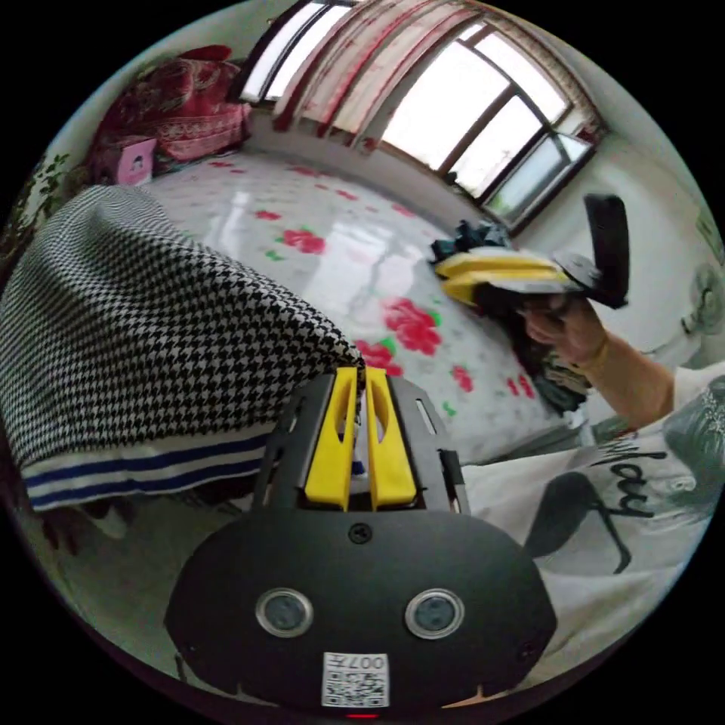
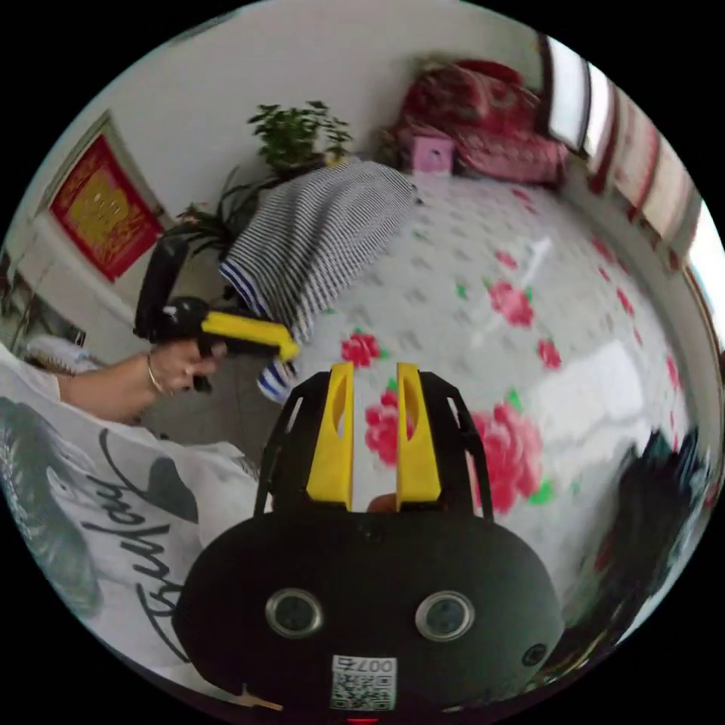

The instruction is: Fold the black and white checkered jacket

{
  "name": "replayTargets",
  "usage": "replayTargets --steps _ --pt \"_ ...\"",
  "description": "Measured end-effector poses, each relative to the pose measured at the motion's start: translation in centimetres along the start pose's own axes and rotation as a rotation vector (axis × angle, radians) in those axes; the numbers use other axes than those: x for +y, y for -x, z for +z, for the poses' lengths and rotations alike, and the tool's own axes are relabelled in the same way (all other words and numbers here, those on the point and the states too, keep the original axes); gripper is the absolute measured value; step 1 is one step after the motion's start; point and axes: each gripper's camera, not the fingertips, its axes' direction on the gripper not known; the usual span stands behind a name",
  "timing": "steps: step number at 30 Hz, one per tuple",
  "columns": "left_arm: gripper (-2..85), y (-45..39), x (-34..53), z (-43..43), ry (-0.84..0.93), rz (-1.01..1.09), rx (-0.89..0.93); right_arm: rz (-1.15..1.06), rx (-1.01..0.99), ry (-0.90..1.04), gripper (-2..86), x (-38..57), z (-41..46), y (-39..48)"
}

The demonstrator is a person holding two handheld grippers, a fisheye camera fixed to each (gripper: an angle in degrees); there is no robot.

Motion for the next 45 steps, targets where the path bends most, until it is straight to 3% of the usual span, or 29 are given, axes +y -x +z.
replayTargets --steps 4,6,8,10,14,20,25,27,31,35,37,41,43,45 --pt "0.8 -2.6 0.7 4.5 0.162 0.046 0.346 -0.299 0.022 -0.043 10.9 -9.9 2.1 7.9" --pt "1.4 -4.3 2.2 5.2 0.292 0.192 0.321 -0.371 -0.001 -0.009 11.8 -13.0 4.8 10.8" --pt "0.0 -3.9 3.1 3.5 0.307 0.241 0.264 -0.430 -0.031 0.068 12.5 -15.0 8.8 13.8" --pt "-0.6 -2.0 4.2 0.9 0.260 0.205 0.325 -0.493 -0.085 0.197 13.4 -16.0 15.4 17.6" --pt "-0.9 3.4 9.2 -4.3 0.156 0.018 0.274 -0.614 -0.110 0.328 14.4 -15.3 23.9 24.4" --pt "-1.0 10.5 17.7 -8.7 0.103 -0.400 0.216 -0.887 0.191 0.328 14.2 -14.5 33.3 33.7" --pt "-1.0 12.8 21.6 -11.1 0.064 -0.580 0.164 -1.033 0.420 0.336 3.5 -15.1 36.9 34.6" --pt "-1.0 13.4 21.9 -12.0 0.034 -0.621 0.160 -1.073 0.356 0.322 1.6 -15.8 35.0 33.6" --pt "-1.0 13.9 20.4 -13.3 0.003 -0.614 0.119 -0.720 0.128 0.175 0.1 -21.3 24.1 24.5" --pt "-1.0 13.8 17.2 -14.3 -0.029 -0.566 0.076 -0.360 0.209 -0.093 -0.2 -19.7 9.5 11.0" --pt "-0.9 13.6 15.5 -14.2 -0.028 -0.535 0.065 -0.132 0.248 -0.208 -0.2 -13.5 0.2 1.0" --pt "-0.7 12.3 11.3 -13.1 -0.008 -0.452 0.033 0.179 0.469 -0.142 -0.2 -0.6 -7.4 -9.4" --pt "-0.3 11.7 9.4 -12.3 0.004 -0.428 0.017 0.399 0.582 0.003 -0.1 9.9 -8.9 -14.6" --pt "1.2 10.7 7.0 -11.1 0.014 -0.409 0.008 0.644 0.497 0.153 0.0 18.7 -8.8 -18.9"
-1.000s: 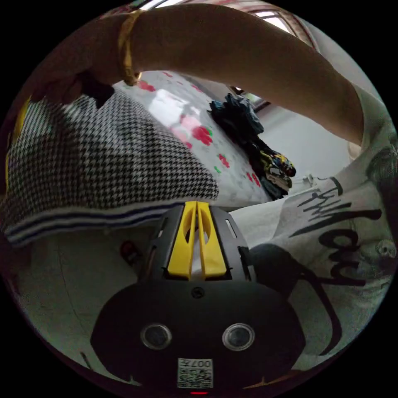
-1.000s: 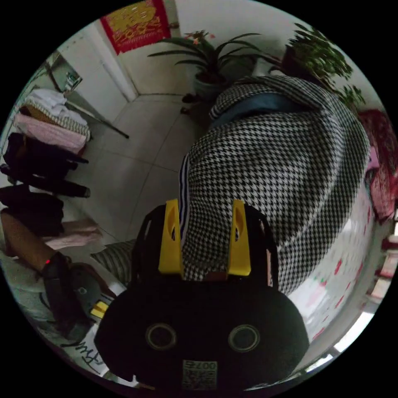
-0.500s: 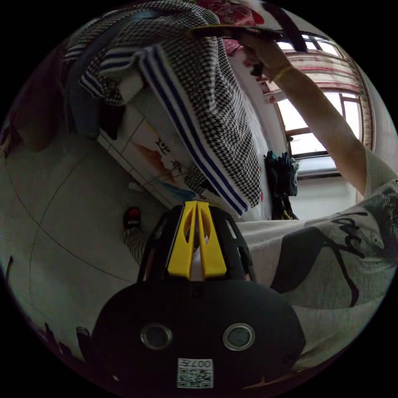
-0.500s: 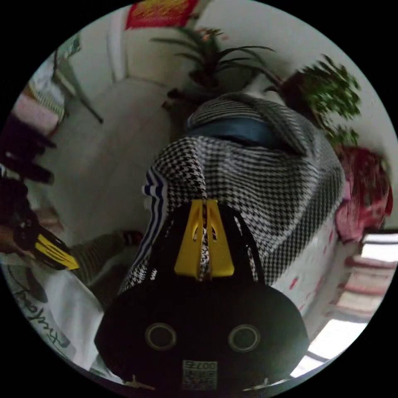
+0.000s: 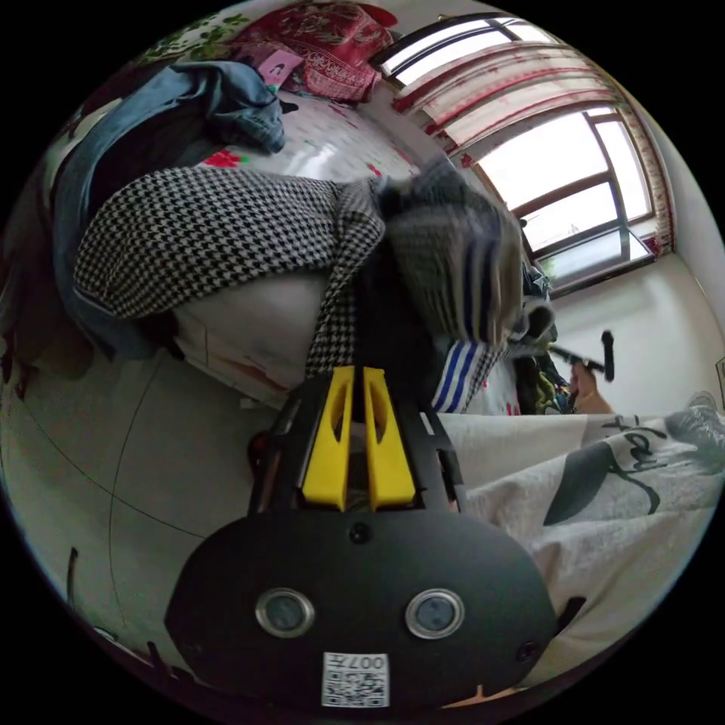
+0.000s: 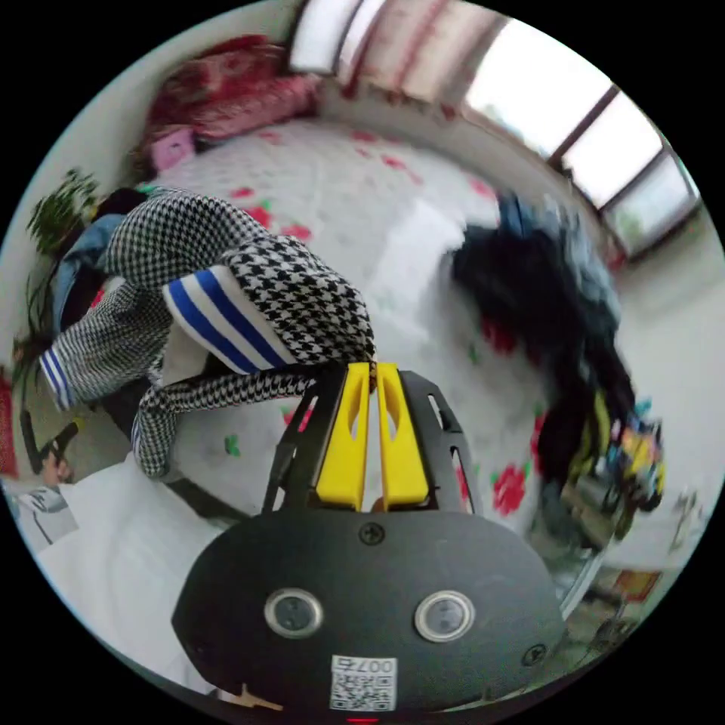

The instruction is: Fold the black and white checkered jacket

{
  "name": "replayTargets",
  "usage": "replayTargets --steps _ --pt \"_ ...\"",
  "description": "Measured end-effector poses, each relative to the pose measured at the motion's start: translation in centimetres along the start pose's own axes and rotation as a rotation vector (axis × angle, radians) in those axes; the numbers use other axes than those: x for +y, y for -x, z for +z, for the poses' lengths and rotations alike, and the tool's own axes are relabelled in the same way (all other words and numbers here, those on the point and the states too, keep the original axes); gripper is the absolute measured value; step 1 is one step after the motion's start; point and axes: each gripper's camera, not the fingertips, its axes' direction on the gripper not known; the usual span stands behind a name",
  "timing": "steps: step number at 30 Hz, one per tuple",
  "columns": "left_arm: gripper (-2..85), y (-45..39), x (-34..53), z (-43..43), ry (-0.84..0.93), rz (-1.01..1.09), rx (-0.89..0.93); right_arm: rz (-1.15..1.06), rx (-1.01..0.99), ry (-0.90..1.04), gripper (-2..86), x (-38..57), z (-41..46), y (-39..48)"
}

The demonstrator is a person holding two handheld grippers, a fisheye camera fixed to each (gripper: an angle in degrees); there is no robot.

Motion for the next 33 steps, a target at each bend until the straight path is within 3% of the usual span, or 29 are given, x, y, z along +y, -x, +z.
replayTargets --steps 2,6,11,16,22,24,26,28,31,33 --pt "3.0 -1.6 -1.2 1.0 0.009 0.010 -0.006 0.193 -0.033 0.114 0.2 4.9 2.3 -5.8" --pt "5.6 -5.6 -3.3 3.8 0.045 0.025 -0.070 0.268 -0.126 -0.090 1.4 10.3 -1.4 -9.5" --pt "6.7 -8.0 -5.7 4.7 0.005 -0.013 -0.184 -0.050 -0.386 -0.224 2.5 5.5 -3.8 -3.1" --pt "8.3 -9.7 -8.7 5.0 -0.015 0.016 -0.230 -0.313 -0.689 -0.008 4.5 -1.7 -1.0 6.3" --pt "9.8 -12.2 -11.2 11.5 0.157 0.079 -0.295 -0.523 -0.561 0.398 5.3 -4.7 4.8 13.3" --pt "6.2 -12.3 -11.4 15.7 0.300 0.059 -0.432 -0.589 -0.626 0.392 5.4 -6.3 3.5 12.3" --pt "4.0 -13.1 -11.8 16.3 0.312 0.083 -0.522 -0.596 -0.663 0.339 5.3 -9.1 0.7 9.6" --pt "2.6 -13.4 -13.0 16.6 0.361 0.080 -0.497 -0.568 -0.556 0.147 5.0 -13.5 -5.6 3.5" --pt "1.3 -14.6 -16.1 13.9 0.235 0.079 -0.405 -0.425 -0.293 -0.117 4.4 -18.4 -14.6 -7.7" --pt "1.1 -16.9 -20.3 10.9 0.101 0.114 -0.470 -0.225 -0.146 -0.259 4.4 -20.2 -19.1 -15.6"
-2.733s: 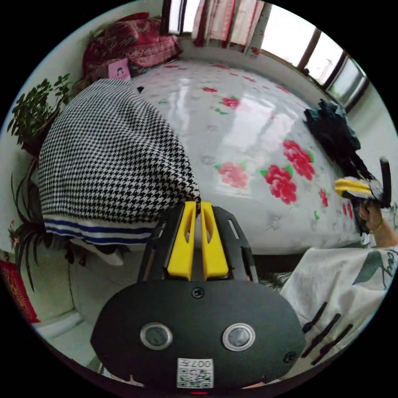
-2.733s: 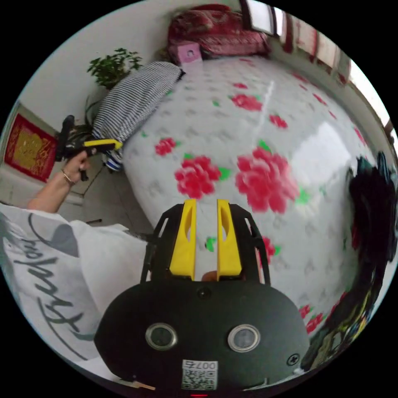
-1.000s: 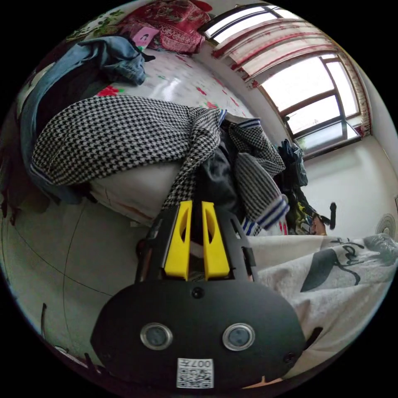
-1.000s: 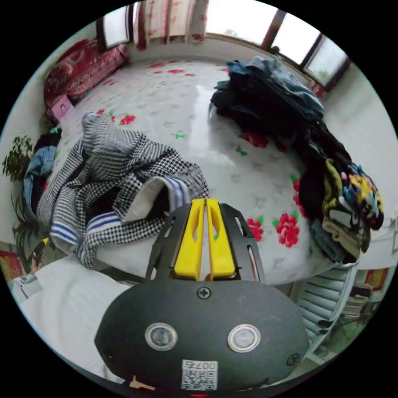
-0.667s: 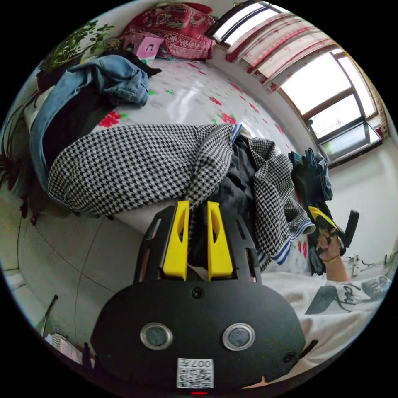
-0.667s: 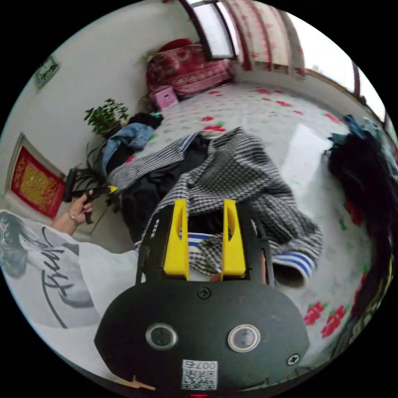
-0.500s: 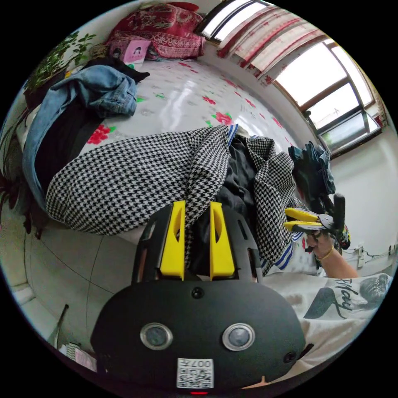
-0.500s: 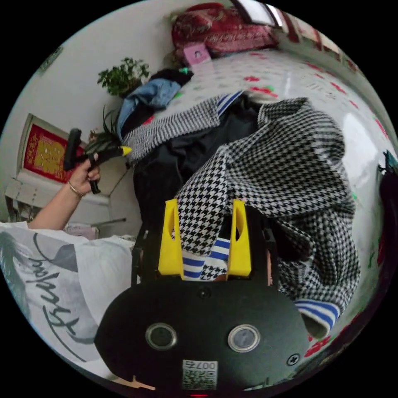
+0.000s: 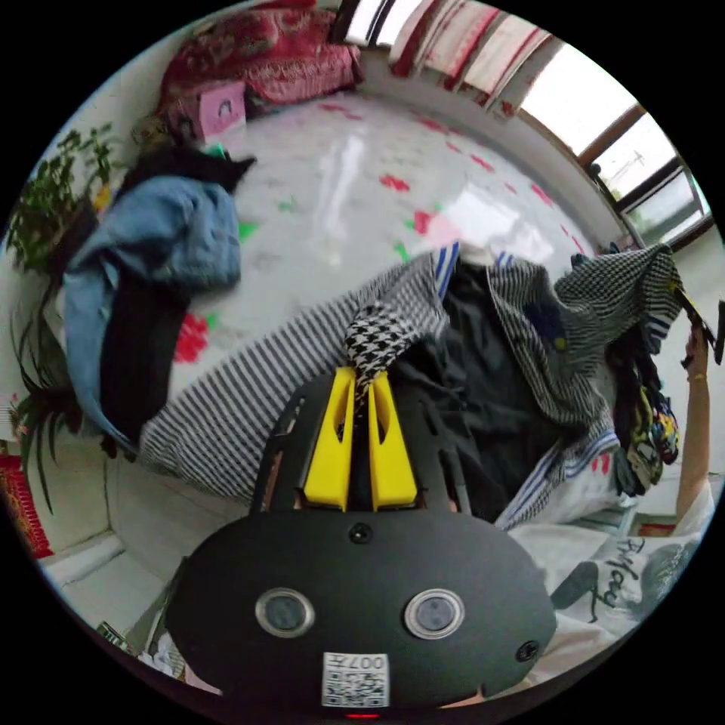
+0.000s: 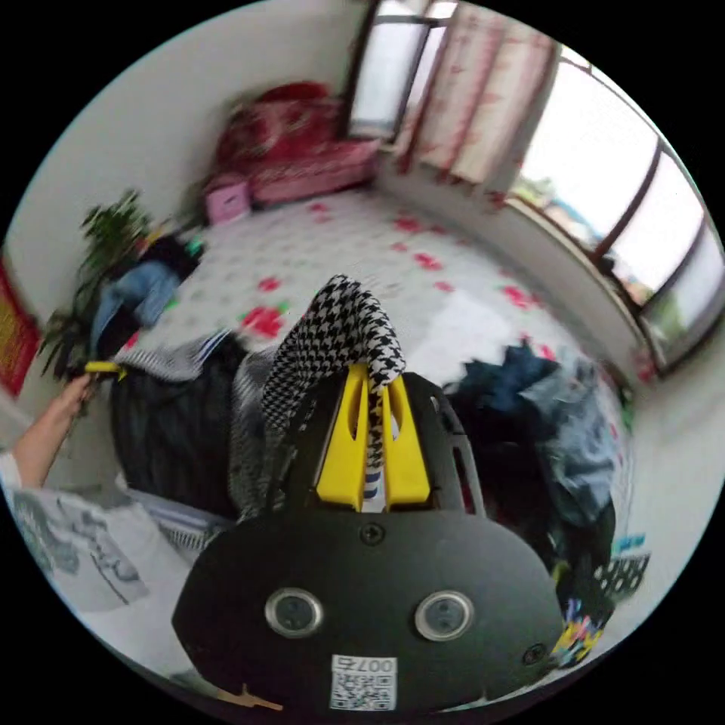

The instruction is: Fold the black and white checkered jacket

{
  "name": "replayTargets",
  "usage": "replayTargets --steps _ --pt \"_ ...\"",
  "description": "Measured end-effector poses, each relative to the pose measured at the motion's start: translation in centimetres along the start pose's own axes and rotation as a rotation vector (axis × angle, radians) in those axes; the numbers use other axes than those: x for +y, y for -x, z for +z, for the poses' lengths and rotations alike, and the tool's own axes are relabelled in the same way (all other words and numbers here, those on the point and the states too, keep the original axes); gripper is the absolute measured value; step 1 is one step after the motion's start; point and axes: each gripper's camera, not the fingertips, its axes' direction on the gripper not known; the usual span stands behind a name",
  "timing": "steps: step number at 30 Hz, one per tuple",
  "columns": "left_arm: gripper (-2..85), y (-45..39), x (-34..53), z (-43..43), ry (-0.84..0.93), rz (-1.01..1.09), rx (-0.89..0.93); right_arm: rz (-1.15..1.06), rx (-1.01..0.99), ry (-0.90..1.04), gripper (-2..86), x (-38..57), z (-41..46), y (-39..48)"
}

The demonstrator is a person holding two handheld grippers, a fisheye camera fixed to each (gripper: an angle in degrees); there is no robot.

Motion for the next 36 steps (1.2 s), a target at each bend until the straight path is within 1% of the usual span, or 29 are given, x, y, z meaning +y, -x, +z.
replayTargets --steps 1,2,3,4,6,8,9,11,13,15,16,18,20,22,24,27,29,30,31,32,34,36 --pt "1.3 -0.1 -1.2 -1.1 -0.036 0.004 -0.030 0.136 0.088 -0.065 5.1 0.1 -2.7 -4.8" --pt "1.7 -0.1 -3.5 -3.6 -0.112 0.003 -0.076 0.199 0.111 -0.086 5.6 0.5 -3.6 -7.0" --pt "2.5 0.2 -5.5 -6.0 -0.192 -0.034 -0.090 0.329 0.154 -0.095 6.6 1.6 -4.8 -10.8" --pt "2.9 0.5 -6.4 -7.2 -0.230 -0.065 -0.088 0.422 0.174 -0.054 7.2 3.1 -5.1 -13.5" --pt "4.8 1.4 -8.8 -9.6 -0.311 -0.163 -0.123 0.457 0.149 -0.033 8.0 6.2 -5.2 -14.9" --pt "5.2 1.7 -9.1 -9.6 -0.306 -0.229 -0.196 0.429 0.101 -0.023 8.6 10.0 -4.3 -13.8" --pt "4.9 1.8 -8.2 -9.0 -0.296 -0.266 -0.227 0.404 0.059 0.021 9.0 12.6 -3.0 -12.4" --pt "4.8 1.5 -5.7 -7.5 -0.284 -0.276 -0.233 0.378 -0.023 0.103 9.5 16.9 -0.7 -9.7" --pt "4.9 0.6 -2.2 -5.3 -0.248 -0.259 -0.217 0.365 -0.147 0.205 10.1 22.7 1.8 -5.5" --pt "4.9 -0.5 3.5 -2.4 -0.182 -0.254 -0.155 0.359 -0.228 0.277 10.6 26.2 2.7 -2.7" --pt "4.9 -0.8 4.9 -1.7 -0.159 -0.258 -0.141 0.358 -0.257 0.309 10.9 28.0 2.7 -1.3" --pt "5.1 -1.2 9.5 0.7 -0.068 -0.298 -0.080 0.372 -0.320 0.316 11.3 29.7 2.2 0.2" --pt "6.5 -0.6 11.3 2.1 -0.014 -0.336 0.002 0.382 -0.377 0.292 11.5 30.3 1.3 1.2" --pt "8.8 0.6 11.5 2.6 -0.003 -0.379 0.115 0.358 -0.430 0.261 11.9 29.5 0.6 2.7" --pt "10.7 2.5 10.1 2.8 -0.032 -0.435 0.227 0.337 -0.436 0.292 11.9 28.5 1.1 3.6" --pt "11.3 4.4 7.5 4.8 0.019 -0.498 0.289 0.369 -0.485 0.345 11.4 27.5 2.7 4.2" --pt "8.8 5.4 6.0 6.7 0.101 -0.545 0.334 0.398 -0.528 0.388 10.6 27.3 3.6 4.3" --pt "3.4 6.1 5.6 6.9 0.116 -0.595 0.304 0.424 -0.551 0.418 10.0 27.4 3.9 4.2" --pt "0.7 6.4 5.5 6.9 0.126 -0.615 0.283 0.438 -0.559 0.437 9.3 27.4 3.8 4.0" --pt "0.0 6.8 5.4 7.0 0.158 -0.627 0.260 0.440 -0.547 0.440 9.0 27.4 3.6 3.9" --pt "-0.6 6.9 5.4 6.2 0.141 -0.558 0.274 0.419 -0.516 0.395 8.6 27.3 1.2 3.1" --pt "-0.9 6.7 6.5 3.3 0.005 -0.419 0.379 0.422 -0.498 0.340 9.4 27.6 -1.2 2.4"
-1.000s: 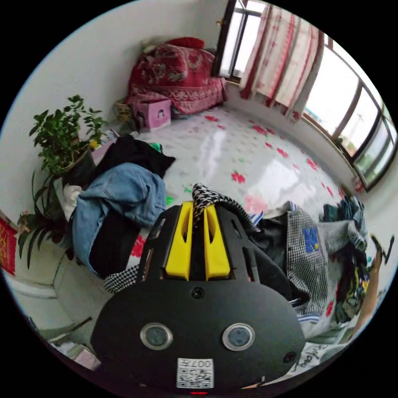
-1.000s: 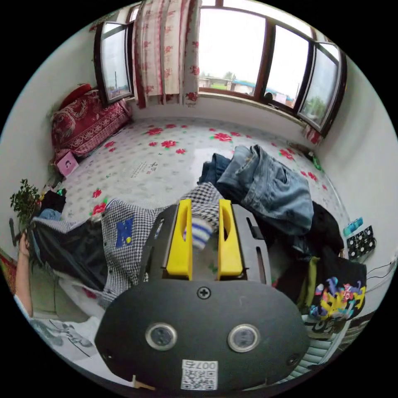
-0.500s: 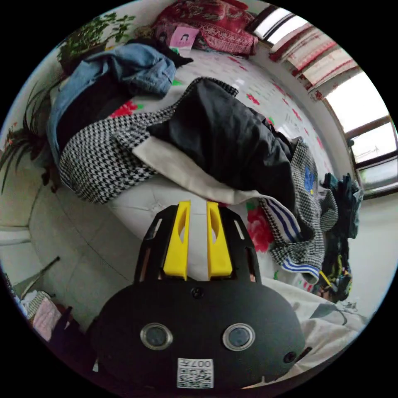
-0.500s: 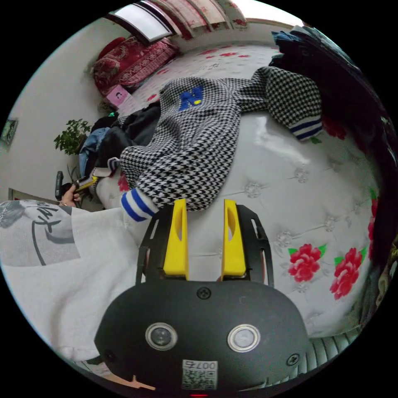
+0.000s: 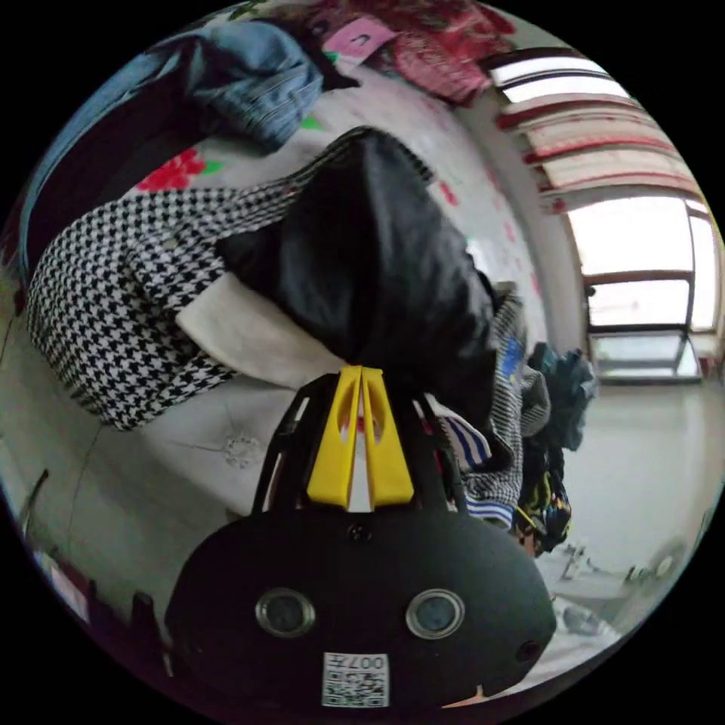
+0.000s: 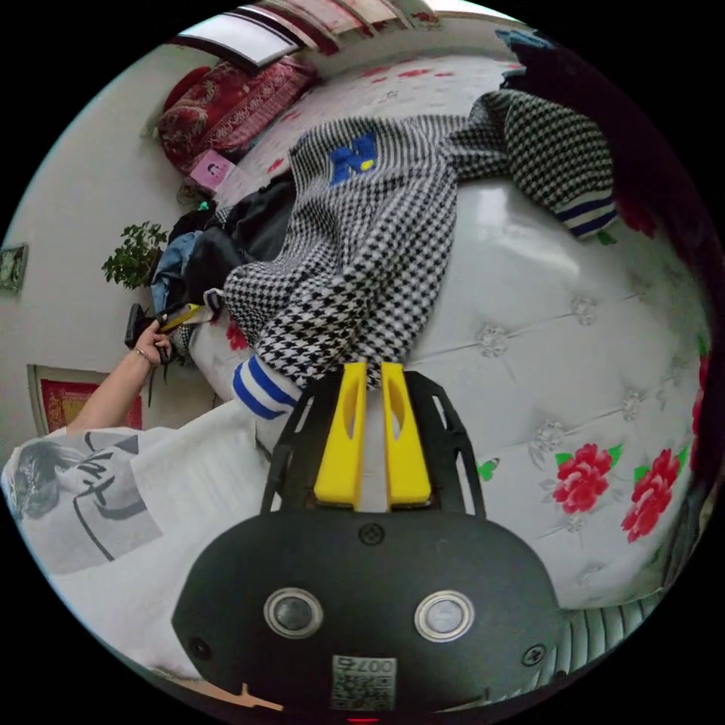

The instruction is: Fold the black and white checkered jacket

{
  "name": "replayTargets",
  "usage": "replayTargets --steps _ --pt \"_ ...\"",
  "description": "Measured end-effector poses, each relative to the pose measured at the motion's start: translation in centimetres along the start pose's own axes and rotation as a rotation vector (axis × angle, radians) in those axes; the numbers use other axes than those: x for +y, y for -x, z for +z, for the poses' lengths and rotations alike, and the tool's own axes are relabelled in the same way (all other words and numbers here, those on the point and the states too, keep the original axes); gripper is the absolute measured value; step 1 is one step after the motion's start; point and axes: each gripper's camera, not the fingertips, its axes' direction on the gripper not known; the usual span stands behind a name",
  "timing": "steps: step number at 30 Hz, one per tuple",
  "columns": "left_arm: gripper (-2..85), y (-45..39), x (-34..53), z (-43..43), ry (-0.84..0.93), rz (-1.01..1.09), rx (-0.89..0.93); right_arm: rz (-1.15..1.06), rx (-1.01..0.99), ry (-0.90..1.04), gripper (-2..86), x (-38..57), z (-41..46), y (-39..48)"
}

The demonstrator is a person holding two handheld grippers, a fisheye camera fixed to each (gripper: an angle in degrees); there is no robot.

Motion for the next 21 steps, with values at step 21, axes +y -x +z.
replayTargets --steps 21 --pt "10.3 3.2 5.9 -7.4 -0.081 0.000 0.133 -0.224 0.141 -0.047 10.4 1.3 1.1 9.8"
